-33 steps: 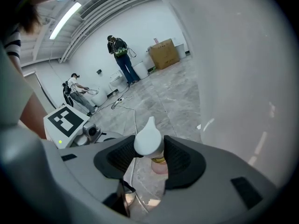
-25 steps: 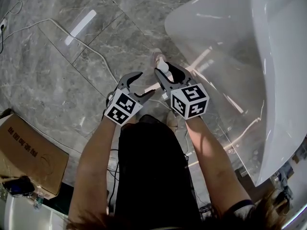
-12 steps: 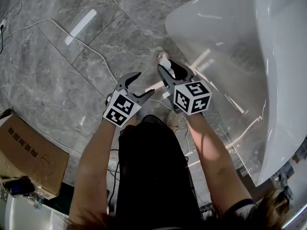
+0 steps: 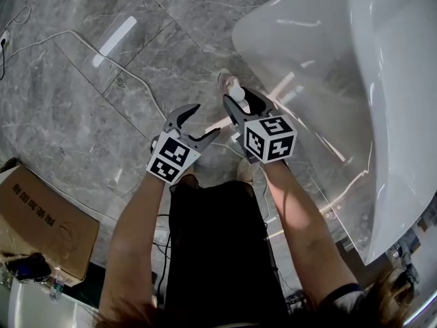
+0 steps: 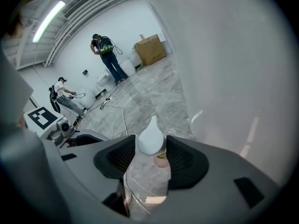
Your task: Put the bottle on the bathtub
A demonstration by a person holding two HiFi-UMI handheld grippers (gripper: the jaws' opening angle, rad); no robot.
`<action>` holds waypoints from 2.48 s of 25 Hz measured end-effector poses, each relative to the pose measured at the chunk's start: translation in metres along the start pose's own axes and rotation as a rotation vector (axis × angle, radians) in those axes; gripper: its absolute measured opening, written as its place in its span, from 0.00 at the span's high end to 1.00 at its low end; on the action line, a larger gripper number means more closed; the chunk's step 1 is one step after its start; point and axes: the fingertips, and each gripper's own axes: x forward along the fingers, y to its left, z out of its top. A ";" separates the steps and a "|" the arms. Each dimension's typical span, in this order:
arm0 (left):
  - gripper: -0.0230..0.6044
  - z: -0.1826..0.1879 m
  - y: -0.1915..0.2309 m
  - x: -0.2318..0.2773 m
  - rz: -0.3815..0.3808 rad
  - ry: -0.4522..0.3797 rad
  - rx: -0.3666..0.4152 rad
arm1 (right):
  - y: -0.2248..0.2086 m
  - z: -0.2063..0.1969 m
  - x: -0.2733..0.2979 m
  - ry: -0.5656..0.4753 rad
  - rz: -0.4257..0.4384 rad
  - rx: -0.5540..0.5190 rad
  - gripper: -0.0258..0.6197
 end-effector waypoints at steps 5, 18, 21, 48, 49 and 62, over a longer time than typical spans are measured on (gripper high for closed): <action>0.43 0.017 -0.001 -0.006 0.020 -0.041 -0.042 | 0.001 0.001 -0.005 0.013 -0.031 0.008 0.63; 0.62 0.052 -0.013 -0.058 0.130 -0.144 -0.176 | 0.008 -0.002 -0.052 0.030 -0.105 0.078 0.62; 0.64 0.060 -0.019 -0.071 0.144 -0.161 -0.191 | 0.015 -0.001 -0.070 0.018 -0.124 0.082 0.62; 0.89 0.133 -0.079 -0.219 0.332 -0.140 -0.328 | 0.105 0.047 -0.237 -0.158 -0.213 0.184 0.82; 0.89 0.137 -0.082 -0.225 0.333 -0.142 -0.328 | 0.108 0.050 -0.242 -0.163 -0.216 0.185 0.83; 0.89 0.181 -0.126 -0.279 0.304 -0.171 -0.302 | 0.133 0.088 -0.299 -0.230 -0.263 0.195 0.91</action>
